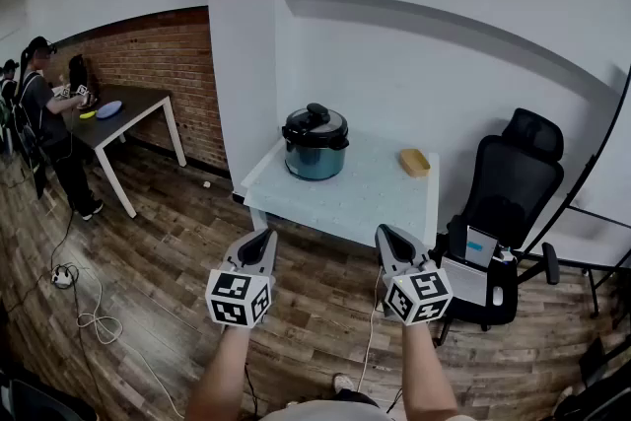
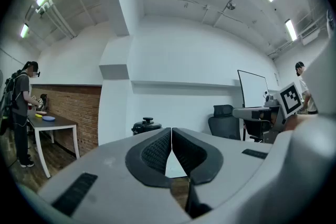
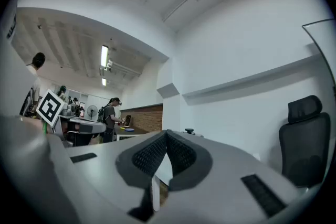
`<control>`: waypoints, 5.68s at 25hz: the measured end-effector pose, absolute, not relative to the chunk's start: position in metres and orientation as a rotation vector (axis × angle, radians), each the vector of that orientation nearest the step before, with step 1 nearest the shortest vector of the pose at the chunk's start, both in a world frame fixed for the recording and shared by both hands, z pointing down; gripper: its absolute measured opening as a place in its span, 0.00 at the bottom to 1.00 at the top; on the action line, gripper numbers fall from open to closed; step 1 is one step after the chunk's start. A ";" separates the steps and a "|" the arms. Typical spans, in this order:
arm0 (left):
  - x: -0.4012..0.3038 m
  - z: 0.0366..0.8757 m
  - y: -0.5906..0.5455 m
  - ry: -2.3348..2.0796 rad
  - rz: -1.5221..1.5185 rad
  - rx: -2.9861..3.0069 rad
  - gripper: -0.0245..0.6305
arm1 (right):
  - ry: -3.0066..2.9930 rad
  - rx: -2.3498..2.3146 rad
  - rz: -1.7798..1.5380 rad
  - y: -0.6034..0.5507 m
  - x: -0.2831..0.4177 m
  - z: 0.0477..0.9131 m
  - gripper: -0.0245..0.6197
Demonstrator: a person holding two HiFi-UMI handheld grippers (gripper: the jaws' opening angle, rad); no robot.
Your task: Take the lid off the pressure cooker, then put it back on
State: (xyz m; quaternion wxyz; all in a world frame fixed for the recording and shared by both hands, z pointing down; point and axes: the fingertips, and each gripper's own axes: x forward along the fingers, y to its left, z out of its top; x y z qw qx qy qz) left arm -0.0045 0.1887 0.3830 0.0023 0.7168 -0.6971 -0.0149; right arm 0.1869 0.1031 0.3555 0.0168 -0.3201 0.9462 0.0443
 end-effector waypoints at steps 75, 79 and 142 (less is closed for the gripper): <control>-0.086 0.402 -0.050 -2.349 0.035 2.085 0.06 | 3.041 -0.820 0.226 -0.152 0.075 0.371 0.69; -0.125 0.405 -0.088 -2.312 0.028 2.119 0.06 | 3.058 -0.865 0.202 -0.187 0.038 0.377 0.69; -0.275 0.425 -0.256 -2.251 0.098 2.112 0.06 | 3.576 -0.929 -0.009 -0.392 -0.175 0.438 0.47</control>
